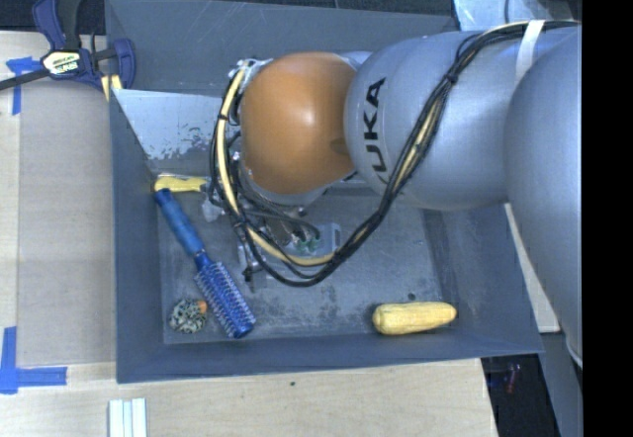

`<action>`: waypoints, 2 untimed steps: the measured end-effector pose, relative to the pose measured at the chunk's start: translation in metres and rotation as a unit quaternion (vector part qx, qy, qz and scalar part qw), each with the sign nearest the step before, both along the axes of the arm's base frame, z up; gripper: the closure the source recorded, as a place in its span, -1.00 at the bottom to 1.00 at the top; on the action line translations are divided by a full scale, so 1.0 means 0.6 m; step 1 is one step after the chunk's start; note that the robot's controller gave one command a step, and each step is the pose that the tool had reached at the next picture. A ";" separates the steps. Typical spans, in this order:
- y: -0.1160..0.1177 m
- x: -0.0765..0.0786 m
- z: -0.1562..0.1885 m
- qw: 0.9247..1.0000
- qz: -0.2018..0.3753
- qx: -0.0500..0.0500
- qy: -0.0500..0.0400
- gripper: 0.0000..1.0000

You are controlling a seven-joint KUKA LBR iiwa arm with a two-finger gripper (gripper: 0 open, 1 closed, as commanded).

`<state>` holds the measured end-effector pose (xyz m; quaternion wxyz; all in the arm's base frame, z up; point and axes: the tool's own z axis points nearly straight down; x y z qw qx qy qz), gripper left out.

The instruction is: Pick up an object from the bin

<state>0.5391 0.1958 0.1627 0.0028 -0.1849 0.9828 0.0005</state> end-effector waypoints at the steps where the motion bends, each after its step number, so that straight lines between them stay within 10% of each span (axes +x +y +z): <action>1: -0.002 -0.002 -0.077 0.993 -0.119 0.001 0.000 -1.00; 2: 0.027 -0.034 -0.118 0.996 0.084 0.000 -0.008 -1.00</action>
Offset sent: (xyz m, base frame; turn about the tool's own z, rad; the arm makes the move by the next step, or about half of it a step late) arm -0.0406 0.0279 -0.0927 -0.2951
